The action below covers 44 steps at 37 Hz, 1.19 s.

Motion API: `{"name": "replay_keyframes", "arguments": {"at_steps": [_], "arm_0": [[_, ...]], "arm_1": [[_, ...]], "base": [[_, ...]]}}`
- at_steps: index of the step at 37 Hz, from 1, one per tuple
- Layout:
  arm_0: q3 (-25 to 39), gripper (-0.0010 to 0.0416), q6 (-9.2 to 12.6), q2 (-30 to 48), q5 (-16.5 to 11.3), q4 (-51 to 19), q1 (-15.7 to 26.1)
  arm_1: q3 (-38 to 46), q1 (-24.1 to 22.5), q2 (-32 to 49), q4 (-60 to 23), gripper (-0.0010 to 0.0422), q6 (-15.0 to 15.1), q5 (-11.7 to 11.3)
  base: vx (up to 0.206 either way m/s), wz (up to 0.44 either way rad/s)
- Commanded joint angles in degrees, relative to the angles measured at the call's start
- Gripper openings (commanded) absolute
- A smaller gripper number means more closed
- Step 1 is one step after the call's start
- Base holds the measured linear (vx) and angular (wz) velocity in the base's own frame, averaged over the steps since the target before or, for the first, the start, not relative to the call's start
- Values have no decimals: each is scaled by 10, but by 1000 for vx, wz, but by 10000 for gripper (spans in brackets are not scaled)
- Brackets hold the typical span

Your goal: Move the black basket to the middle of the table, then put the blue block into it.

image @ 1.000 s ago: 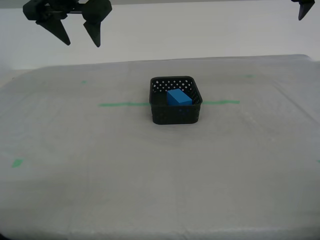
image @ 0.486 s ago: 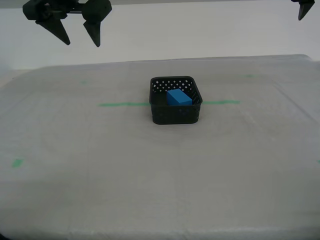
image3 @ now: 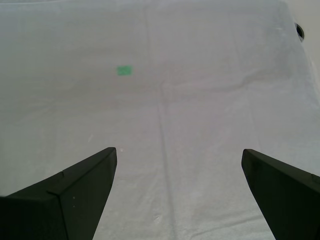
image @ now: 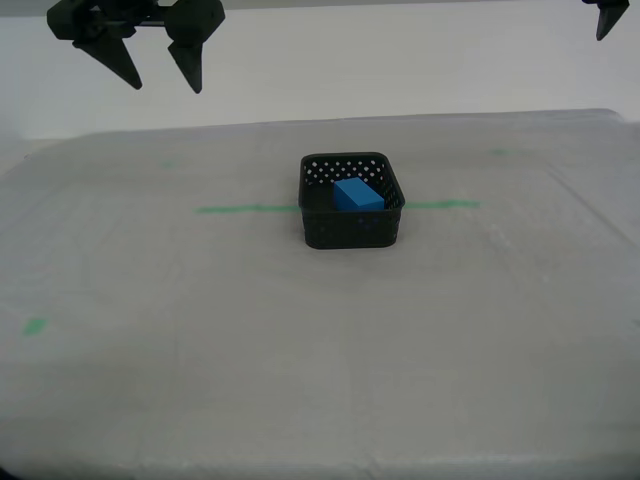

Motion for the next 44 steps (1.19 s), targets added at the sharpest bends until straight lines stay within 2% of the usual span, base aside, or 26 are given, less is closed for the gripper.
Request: {"name": "replay_keyframes", "arguments": {"at_steps": [1, 44], "arm_0": [[1, 351, 0, 0, 0, 0, 0], [1, 350, 0, 0, 0, 0, 0]], "arm_1": [[0, 0, 0, 0, 400, -2, -2], [0, 0, 0, 0, 400, -2, -2]], "base": [[0, 0], [0, 0]]}}
